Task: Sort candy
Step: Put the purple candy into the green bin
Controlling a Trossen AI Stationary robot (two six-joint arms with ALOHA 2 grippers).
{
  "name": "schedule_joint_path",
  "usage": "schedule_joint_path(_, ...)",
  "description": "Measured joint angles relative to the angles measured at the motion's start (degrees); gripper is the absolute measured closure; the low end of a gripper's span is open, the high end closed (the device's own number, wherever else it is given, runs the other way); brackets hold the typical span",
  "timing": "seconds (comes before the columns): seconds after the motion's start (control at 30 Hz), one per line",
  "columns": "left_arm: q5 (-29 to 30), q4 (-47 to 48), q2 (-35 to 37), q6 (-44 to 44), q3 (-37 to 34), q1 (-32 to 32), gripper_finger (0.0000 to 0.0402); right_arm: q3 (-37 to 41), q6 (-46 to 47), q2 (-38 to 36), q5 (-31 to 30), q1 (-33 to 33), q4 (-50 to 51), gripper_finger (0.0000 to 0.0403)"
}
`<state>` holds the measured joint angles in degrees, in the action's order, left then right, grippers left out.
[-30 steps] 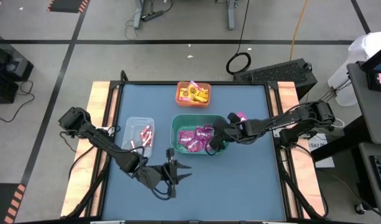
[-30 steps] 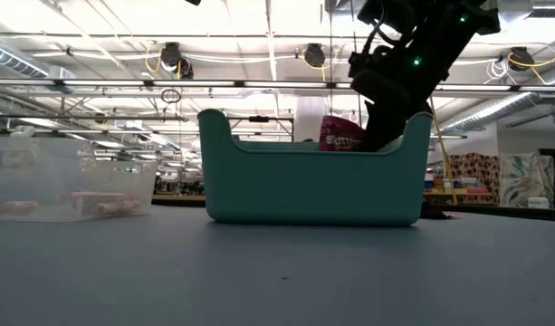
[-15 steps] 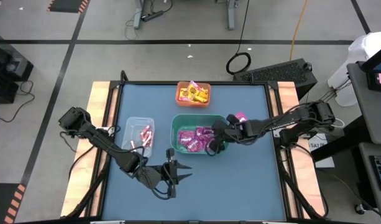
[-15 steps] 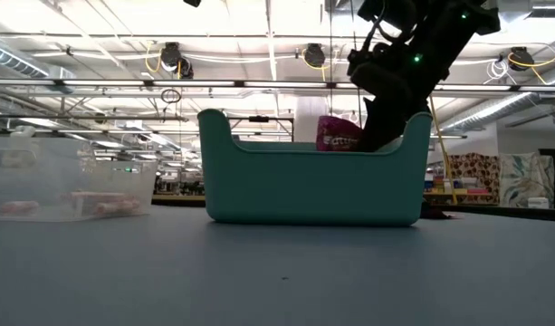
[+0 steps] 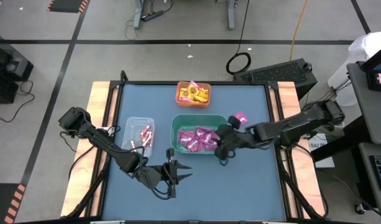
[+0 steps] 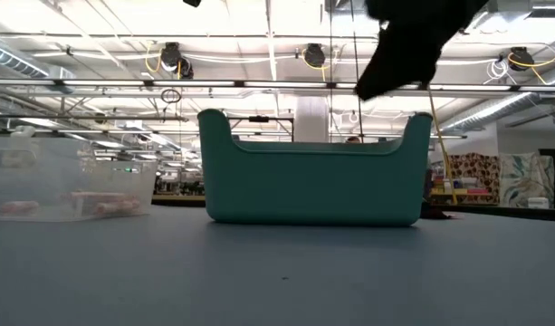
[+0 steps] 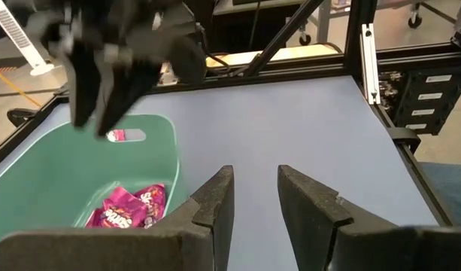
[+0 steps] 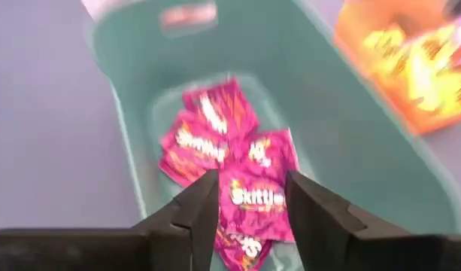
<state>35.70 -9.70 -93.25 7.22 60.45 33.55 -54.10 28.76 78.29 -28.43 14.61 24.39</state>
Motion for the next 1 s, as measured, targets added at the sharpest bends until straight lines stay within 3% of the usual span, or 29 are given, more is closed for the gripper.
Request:
schedule_joint_path(0.17,0.0,0.0,0.0,0.0,0.0,0.0,0.029,-0.1,5.1,-6.1,-11.2,5.2,8.0,0.0252)
schedule_joint_path(0.4,0.0,0.0,0.0,0.0,0.0,0.0,0.029,0.9,20.5,-7.7,-24.0,8.9,26.1,0.0252)
schedule_joint_path(0.73,0.0,0.0,0.0,0.0,0.0,0.0,0.029,9.7,29.6,-7.7,-26.9,9.1,28.2,0.0252)
schedule_joint_path(1.0,-1.0,-0.1,0.0,0.0,0.0,-0.1,0.029,19.6,34.9,-7.7,-27.0,9.9,21.3,0.0252)
